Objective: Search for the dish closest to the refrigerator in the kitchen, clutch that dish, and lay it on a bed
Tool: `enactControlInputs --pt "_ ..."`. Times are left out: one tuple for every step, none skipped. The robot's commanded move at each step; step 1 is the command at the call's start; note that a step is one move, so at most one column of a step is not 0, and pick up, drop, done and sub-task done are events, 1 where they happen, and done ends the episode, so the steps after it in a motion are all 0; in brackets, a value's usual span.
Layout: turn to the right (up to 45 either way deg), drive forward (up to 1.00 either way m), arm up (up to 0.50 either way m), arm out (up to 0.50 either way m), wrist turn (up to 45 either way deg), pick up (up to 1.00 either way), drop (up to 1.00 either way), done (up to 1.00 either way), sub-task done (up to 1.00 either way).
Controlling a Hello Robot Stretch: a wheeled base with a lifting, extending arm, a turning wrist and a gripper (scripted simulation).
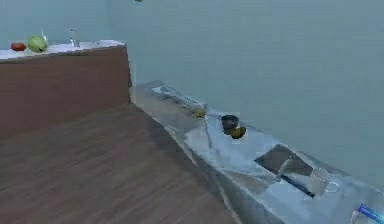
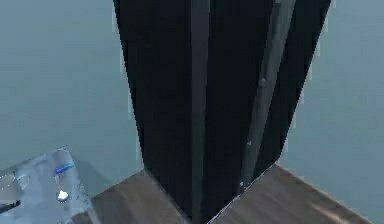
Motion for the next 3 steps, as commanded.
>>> enactControlInputs --pt "0.0 0.55 0.0 0.0 0.0 0.0 0.0 0.0 0.0" --pt "-45.0 0.0 0.0 0.0 0.0 0.0 0.0 0.0 0.0" --pt "-36.0 0.0 0.0 0.0 0.0 0.0 0.0 0.0 0.0"
